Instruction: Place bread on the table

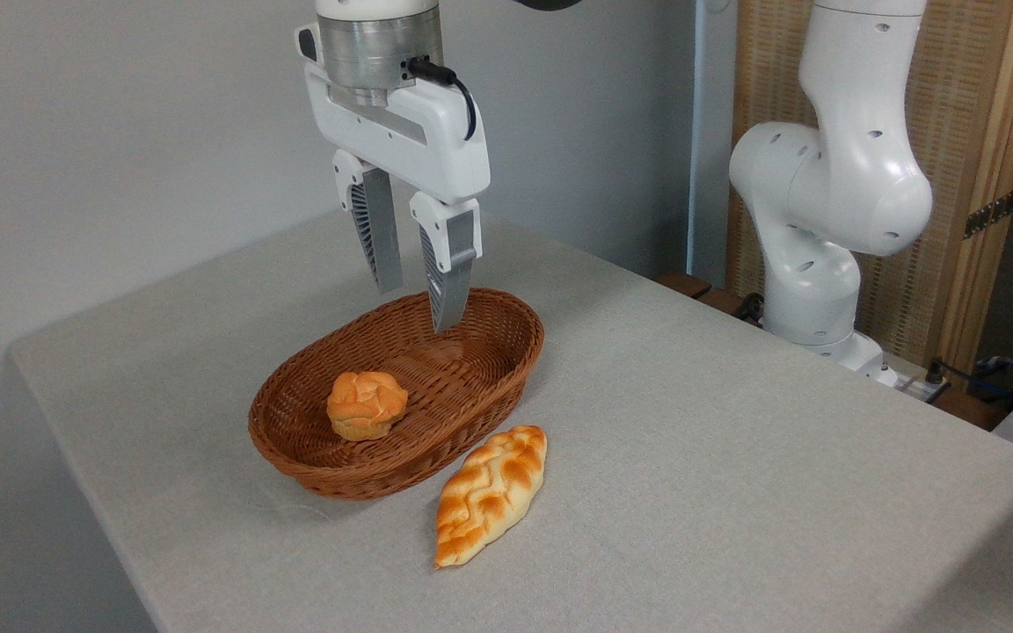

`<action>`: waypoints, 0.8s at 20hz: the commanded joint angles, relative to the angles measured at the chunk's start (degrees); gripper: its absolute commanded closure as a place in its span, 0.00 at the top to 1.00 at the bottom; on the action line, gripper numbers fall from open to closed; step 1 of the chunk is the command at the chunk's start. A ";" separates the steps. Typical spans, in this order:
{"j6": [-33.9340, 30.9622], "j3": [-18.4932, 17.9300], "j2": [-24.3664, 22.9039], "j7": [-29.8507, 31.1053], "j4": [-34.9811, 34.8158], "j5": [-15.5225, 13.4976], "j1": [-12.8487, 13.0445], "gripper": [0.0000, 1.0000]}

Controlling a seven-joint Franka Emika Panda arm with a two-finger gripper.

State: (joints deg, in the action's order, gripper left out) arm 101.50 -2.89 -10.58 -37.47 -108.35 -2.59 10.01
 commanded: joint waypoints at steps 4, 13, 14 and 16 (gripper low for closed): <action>-2.89 -0.19 0.04 0.38 1.30 -0.05 0.10 1.00; -2.80 -0.01 -0.05 0.55 1.12 0.04 0.10 1.00; -2.80 -0.01 -0.05 0.82 1.12 -0.05 0.18 1.00; -2.19 0.08 -0.05 1.00 0.95 -0.13 0.36 1.00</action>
State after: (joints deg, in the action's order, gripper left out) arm 100.61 -2.88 -10.60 -37.47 -108.22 -2.59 10.05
